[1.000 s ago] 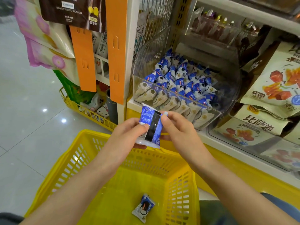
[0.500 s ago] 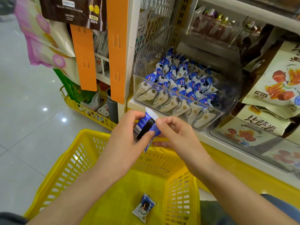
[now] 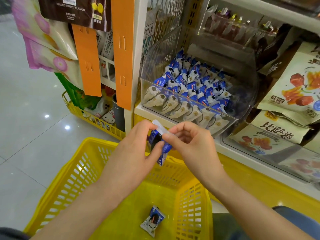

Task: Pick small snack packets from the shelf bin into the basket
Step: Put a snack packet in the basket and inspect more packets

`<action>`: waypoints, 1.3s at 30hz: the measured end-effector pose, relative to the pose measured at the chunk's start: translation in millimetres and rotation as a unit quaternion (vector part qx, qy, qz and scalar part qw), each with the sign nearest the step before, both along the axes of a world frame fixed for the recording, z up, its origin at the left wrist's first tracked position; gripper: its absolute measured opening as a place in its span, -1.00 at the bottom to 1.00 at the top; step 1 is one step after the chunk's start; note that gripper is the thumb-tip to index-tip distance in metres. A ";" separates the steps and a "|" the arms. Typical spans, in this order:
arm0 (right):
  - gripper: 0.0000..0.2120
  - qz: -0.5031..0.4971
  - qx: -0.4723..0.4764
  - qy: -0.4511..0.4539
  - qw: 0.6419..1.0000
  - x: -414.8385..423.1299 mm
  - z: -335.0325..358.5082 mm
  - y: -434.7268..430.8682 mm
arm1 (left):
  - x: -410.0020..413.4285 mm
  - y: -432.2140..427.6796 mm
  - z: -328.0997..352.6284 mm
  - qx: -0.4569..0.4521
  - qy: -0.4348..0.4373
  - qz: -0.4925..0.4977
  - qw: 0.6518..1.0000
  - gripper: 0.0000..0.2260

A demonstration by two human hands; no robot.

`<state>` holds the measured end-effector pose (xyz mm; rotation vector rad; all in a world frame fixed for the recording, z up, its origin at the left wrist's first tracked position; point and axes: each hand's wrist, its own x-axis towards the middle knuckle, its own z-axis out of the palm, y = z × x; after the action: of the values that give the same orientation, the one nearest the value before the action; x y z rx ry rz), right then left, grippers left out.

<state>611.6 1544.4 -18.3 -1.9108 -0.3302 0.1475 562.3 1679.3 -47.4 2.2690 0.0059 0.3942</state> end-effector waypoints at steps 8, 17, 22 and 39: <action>-0.91 0.044 -0.025 -0.040 0.998 -6.7 -2.5 8.0 | 0.0 -1.0 -0.2 0.042 0.026 0.008 0.999 -0.89; -0.54 0.114 -0.089 -0.022 0.989 -17.6 -22.4 14.4 | 12.1 8.2 -0.6 -0.120 0.035 0.081 0.989 -0.70; -0.61 0.124 -0.061 0.004 0.990 -12.6 -18.0 11.5 | 13.1 9.8 2.6 -0.193 0.059 0.063 0.977 -0.71; -0.71 0.090 0.107 0.186 0.973 -1.4 -6.1 10.7 | 16.0 7.0 4.7 -0.258 0.101 0.043 0.960 -0.65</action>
<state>610.3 1555.1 -24.3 -1.5984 -0.2520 0.5603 578.2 1686.3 -42.7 1.7841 0.2821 0.1751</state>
